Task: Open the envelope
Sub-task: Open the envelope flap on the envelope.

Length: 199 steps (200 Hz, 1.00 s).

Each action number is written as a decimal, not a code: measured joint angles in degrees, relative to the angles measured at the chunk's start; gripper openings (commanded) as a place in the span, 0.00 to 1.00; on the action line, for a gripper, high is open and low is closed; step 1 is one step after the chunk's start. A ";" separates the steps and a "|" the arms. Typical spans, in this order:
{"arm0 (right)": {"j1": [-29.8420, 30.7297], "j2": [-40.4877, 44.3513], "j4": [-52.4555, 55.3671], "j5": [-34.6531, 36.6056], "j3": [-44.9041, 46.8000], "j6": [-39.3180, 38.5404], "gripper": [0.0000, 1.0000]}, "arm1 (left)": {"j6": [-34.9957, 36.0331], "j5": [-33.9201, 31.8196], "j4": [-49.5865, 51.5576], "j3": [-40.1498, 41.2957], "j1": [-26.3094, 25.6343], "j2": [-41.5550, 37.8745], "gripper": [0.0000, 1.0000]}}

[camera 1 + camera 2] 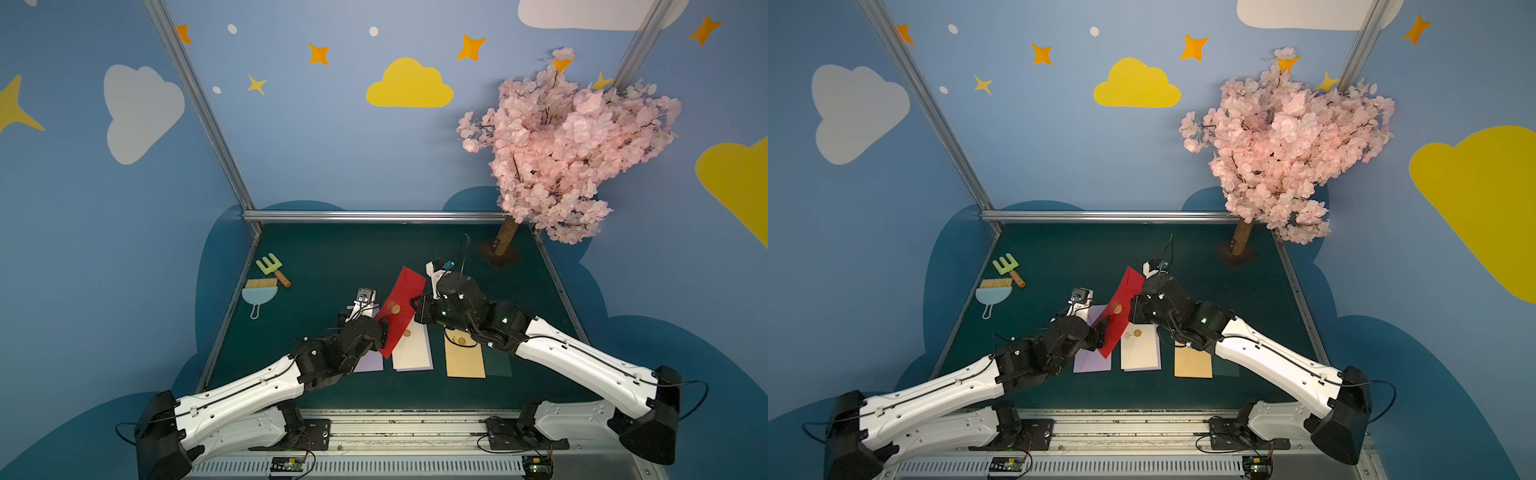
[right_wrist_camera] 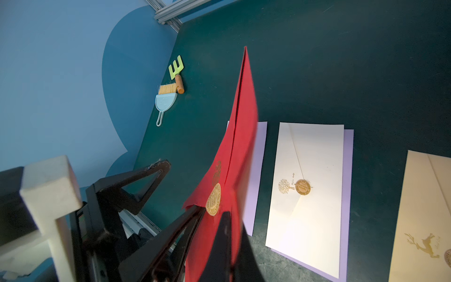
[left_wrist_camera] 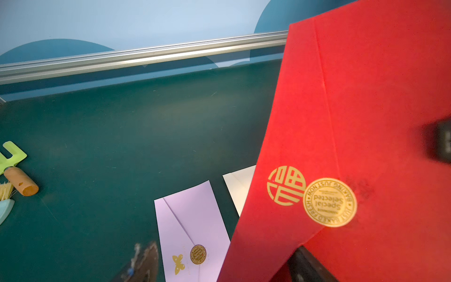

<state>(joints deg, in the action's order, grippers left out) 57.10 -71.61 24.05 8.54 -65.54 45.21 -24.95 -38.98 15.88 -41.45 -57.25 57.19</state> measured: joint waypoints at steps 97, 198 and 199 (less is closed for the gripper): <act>0.17 -0.09 -0.24 -1.55 0.33 -0.11 0.00 | -0.61 -0.09 0.20 0.02 0.63 -1.03 0.84; 0.37 0.31 -1.49 -5.84 0.63 -0.09 0.00 | -1.07 -0.11 1.51 2.03 2.86 -2.89 0.85; 0.37 0.31 -1.57 -6.14 0.63 -0.07 0.00 | -1.07 -0.11 1.55 2.05 2.91 -2.93 0.85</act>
<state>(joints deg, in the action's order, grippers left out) 57.47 -71.31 22.48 2.39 -64.90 45.15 -26.02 -39.09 17.43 -39.40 -54.35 54.26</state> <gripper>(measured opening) 0.048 0.849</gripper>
